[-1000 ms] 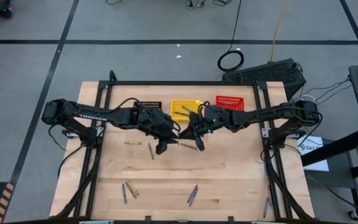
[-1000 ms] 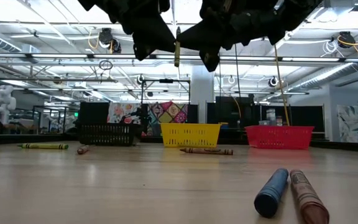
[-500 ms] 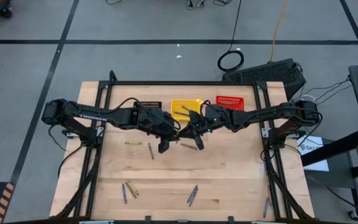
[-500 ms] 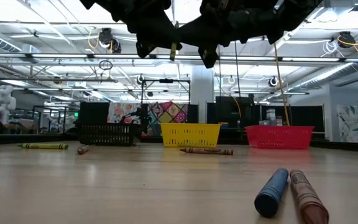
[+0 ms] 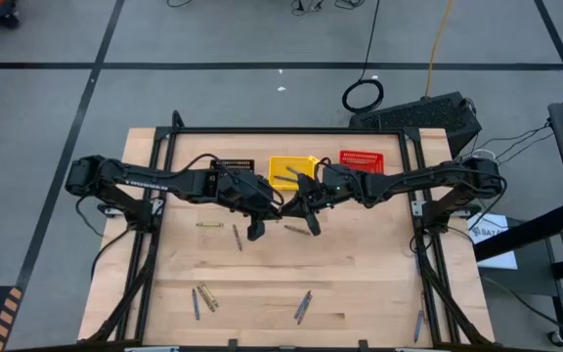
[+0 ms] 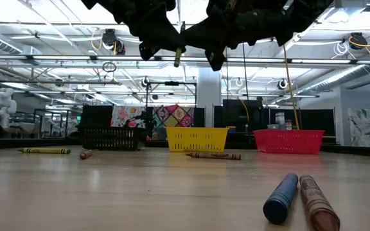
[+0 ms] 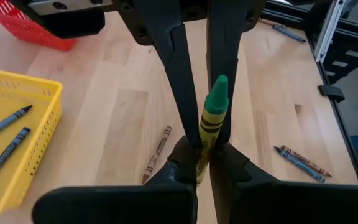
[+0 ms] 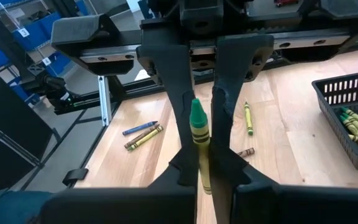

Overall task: Sort crayons
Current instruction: Put the green crayon into the black bin, then put the blue crayon into the yellow bin

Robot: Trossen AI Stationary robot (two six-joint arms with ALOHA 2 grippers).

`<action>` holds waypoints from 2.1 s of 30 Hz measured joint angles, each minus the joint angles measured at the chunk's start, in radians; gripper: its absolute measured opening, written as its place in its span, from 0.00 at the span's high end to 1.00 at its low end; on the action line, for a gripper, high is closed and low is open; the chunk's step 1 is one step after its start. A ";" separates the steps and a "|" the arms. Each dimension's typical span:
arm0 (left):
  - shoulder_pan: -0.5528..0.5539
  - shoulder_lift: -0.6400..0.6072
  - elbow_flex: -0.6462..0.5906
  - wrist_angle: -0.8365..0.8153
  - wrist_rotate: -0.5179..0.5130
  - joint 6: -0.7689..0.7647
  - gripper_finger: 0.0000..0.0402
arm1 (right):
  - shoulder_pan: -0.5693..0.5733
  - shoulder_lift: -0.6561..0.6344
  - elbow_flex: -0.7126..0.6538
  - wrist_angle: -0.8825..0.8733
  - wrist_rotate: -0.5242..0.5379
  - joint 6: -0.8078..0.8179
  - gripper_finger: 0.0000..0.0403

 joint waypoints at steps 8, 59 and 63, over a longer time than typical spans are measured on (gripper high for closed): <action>0.000 -0.001 0.003 -0.050 -0.041 0.018 0.97 | 0.001 0.002 0.000 -0.001 0.034 0.006 0.92; 0.523 0.001 -0.001 -0.637 -0.150 0.525 0.84 | 0.098 0.000 0.001 -0.165 0.104 -0.059 0.70; 0.518 0.001 -0.001 -0.637 -0.150 0.498 0.83 | 0.098 0.000 0.001 -0.170 0.104 -0.029 0.70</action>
